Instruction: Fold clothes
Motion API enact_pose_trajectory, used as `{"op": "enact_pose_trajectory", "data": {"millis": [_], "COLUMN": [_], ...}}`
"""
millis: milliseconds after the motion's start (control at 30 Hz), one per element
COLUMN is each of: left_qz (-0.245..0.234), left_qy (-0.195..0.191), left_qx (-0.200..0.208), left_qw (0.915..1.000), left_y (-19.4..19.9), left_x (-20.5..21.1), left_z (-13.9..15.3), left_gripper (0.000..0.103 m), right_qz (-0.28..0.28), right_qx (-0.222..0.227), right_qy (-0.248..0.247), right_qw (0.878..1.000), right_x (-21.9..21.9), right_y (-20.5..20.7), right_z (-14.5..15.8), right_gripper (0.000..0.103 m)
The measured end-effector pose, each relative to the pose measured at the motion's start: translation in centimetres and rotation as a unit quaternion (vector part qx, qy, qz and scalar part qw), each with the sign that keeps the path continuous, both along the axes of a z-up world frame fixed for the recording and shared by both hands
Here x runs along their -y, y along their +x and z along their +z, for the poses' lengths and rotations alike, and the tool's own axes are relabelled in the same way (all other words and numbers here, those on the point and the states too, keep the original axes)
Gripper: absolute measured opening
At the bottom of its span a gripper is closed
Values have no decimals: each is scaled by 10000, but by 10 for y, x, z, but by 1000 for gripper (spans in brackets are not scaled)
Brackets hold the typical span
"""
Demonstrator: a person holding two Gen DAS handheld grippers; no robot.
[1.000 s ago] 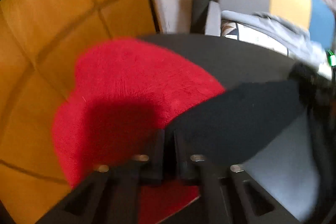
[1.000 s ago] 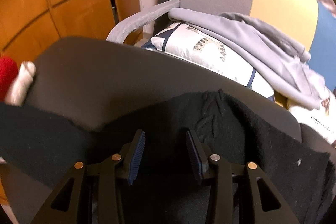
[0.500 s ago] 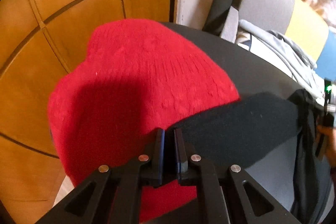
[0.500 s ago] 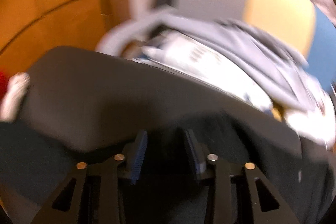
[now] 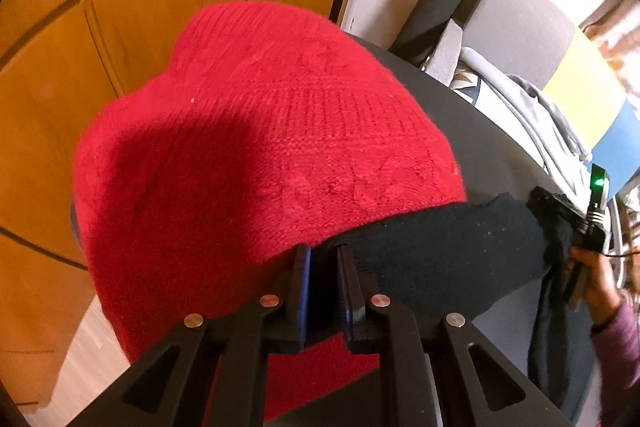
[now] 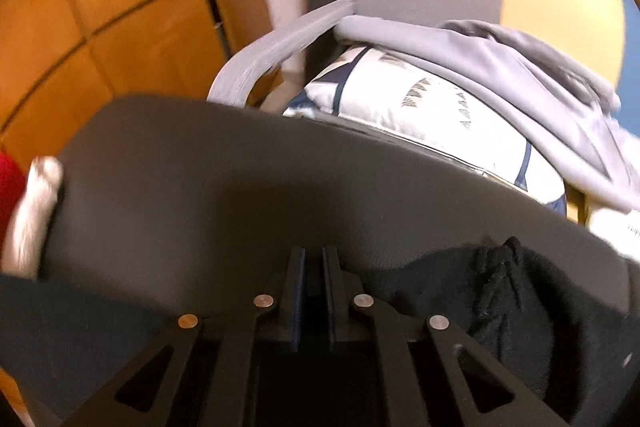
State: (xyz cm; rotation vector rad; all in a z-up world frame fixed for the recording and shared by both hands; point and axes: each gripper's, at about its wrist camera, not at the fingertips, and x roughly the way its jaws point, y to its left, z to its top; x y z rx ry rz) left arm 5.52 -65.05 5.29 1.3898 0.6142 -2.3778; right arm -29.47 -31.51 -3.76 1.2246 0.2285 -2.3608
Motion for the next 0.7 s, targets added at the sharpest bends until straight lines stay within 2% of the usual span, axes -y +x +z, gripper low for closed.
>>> {"op": "enact_pose_trajectory", "data": {"millis": [67,133,200,300,367,533,633,667,700], "left_qz": [21,58,91,112,164,441,641,710,778], "left_qy": [144,295,382,484,575,845,1258,1408,1557], "left_qx": [32,60,16,-36,-89,-223,-306,-336,-367], "left_qw": [9999,9995,9992,9988,9982,9952,9895,9869,9841], "left_y": [-1,-2,-1,3,1,4,5,4,4], "left_x": [3,6,7,9,10,20,31,35,38], "left_z": [-1,-2,-1,-2,-5,-9,-12,-13,-14], "left_gripper": [17,17,19,25,28,29,29,29,29], "right_qz": [-94,168,615,1248,1384,748,455,483,521], "right_qx": [-43,-3,-22,420,850,453,79,-7,-66], "right_qy": [-57,57,-258,44,236,-260,-371,-319,-272], "right_qw": [9999,9998,9978,9913,9864,9958,9982,9983,9983], "right_x": [1,4,2,11,19,24,34,38,40], "right_y": [-3,2,16,30,30,23,23,24,25], "right_z": [0,11,24,22,6,-1,-5,-4,-3], "right_gripper": [8,13,12,12,12,10,13,16,24]}}
